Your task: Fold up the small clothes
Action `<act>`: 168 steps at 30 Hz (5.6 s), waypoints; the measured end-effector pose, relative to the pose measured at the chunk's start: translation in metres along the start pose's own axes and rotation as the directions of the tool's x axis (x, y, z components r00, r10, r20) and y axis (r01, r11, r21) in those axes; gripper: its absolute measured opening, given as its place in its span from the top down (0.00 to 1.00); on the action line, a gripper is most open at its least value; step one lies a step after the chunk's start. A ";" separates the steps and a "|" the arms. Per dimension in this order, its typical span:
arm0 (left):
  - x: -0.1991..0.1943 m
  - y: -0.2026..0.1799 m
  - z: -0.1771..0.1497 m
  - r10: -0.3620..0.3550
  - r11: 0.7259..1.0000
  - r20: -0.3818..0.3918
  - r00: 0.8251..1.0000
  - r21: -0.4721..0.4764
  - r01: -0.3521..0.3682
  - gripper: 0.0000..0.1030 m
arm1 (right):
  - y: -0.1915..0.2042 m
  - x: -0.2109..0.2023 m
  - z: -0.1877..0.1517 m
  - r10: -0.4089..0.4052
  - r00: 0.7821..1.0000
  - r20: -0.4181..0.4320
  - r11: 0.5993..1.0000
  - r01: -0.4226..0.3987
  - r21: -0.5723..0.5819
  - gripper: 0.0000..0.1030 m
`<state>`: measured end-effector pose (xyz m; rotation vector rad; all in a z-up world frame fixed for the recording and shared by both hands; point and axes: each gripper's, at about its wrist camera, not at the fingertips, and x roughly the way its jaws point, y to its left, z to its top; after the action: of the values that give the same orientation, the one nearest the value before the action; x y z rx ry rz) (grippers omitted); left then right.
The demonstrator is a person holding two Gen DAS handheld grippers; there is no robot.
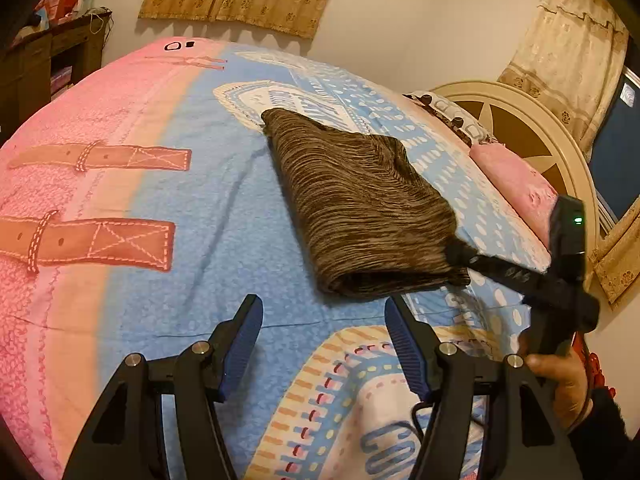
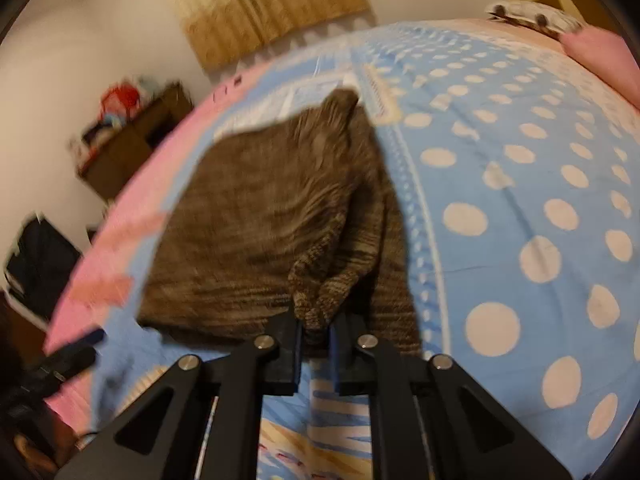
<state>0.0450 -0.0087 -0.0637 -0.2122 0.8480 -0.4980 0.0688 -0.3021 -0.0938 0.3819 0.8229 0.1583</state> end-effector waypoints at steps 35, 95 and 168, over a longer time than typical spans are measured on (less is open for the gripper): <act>0.102 -0.020 0.059 0.317 0.939 -0.074 0.945 0.160 -0.303 0.35 | -0.054 0.037 0.056 -0.050 0.998 0.022 0.994 0.048 0.101 0.54; 0.133 0.017 0.100 0.068 0.991 -0.140 0.988 -0.102 -0.083 0.16 | -0.025 0.009 0.048 -0.137 0.976 0.169 0.989 0.145 -0.037 0.06; 0.054 -0.023 0.055 0.156 0.988 -0.115 0.981 0.033 -0.153 0.69 | 0.077 -0.024 0.006 0.017 0.991 0.132 0.992 -0.001 -0.124 0.74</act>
<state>0.1089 -0.0563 -0.0555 -0.0940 0.9642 -0.3774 0.0575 -0.2396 -0.0432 0.2762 0.6760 0.1895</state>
